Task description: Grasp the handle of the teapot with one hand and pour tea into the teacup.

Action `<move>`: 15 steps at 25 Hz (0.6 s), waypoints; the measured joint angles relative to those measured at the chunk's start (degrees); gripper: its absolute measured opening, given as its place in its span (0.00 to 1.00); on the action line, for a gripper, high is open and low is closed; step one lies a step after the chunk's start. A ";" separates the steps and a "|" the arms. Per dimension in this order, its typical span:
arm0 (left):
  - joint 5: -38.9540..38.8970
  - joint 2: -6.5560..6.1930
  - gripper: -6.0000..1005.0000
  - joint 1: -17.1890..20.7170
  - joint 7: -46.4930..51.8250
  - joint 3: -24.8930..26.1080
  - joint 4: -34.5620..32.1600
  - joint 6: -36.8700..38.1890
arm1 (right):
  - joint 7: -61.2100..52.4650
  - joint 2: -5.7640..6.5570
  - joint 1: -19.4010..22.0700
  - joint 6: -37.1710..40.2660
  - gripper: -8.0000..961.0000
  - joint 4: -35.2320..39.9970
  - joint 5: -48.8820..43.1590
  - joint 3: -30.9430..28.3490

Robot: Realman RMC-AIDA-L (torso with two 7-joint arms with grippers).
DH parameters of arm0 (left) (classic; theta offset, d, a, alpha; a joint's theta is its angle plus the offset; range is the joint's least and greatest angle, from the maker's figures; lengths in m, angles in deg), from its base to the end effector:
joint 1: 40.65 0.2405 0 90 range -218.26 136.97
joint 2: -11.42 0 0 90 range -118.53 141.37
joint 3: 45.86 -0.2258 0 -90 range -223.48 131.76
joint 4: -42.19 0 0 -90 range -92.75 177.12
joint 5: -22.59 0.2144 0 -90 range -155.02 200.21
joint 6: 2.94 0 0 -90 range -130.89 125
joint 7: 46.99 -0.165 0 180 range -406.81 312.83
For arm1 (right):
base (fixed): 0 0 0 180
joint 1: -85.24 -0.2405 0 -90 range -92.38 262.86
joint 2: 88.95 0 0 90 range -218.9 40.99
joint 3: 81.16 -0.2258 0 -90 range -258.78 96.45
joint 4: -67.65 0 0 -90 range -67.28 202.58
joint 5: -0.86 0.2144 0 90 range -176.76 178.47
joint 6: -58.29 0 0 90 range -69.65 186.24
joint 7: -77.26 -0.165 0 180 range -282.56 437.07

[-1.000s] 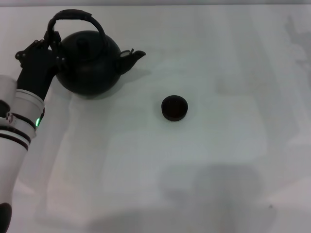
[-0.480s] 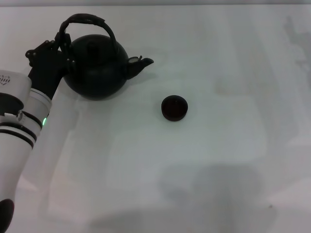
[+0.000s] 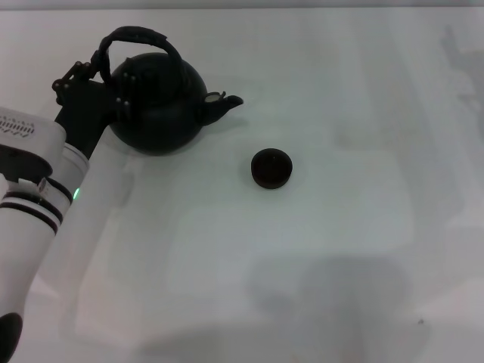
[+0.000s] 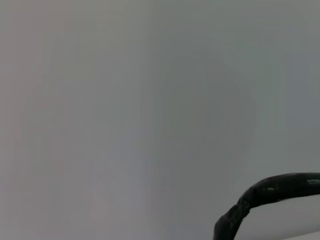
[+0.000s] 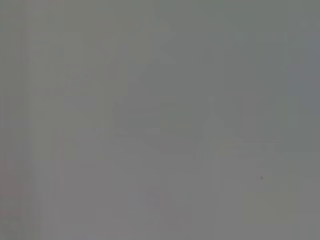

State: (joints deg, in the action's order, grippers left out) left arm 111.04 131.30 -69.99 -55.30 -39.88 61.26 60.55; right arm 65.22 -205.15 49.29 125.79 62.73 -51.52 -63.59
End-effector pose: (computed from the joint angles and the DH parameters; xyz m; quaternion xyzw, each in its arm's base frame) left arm -0.2685 0.3301 -0.0728 -0.7567 -0.2170 -0.2479 0.5647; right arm 0.3013 0.3864 0.0414 -0.6372 0.2482 0.3250 0.6532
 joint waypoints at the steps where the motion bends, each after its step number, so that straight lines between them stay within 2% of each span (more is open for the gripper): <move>1: 0.27 0.00 0.29 0.19 -0.21 0.00 0.09 0.22 | 0.00 0.00 0.00 0.00 0.88 0.00 0.00 0.00; 4: 0.50 0.03 0.37 1.28 -0.25 -0.03 0.32 1.68 | 0.00 0.03 0.00 0.00 0.88 0.00 -0.12 -0.01; 15: -0.46 0.27 0.81 9.05 0.07 0.01 0.50 12.35 | 0.00 0.09 0.28 0.00 0.88 -0.01 -0.45 0.48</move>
State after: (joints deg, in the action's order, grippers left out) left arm 110.58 131.56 -60.94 -55.23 -39.87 61.76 72.90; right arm 65.22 -205.05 49.57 125.79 62.72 -51.97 -63.11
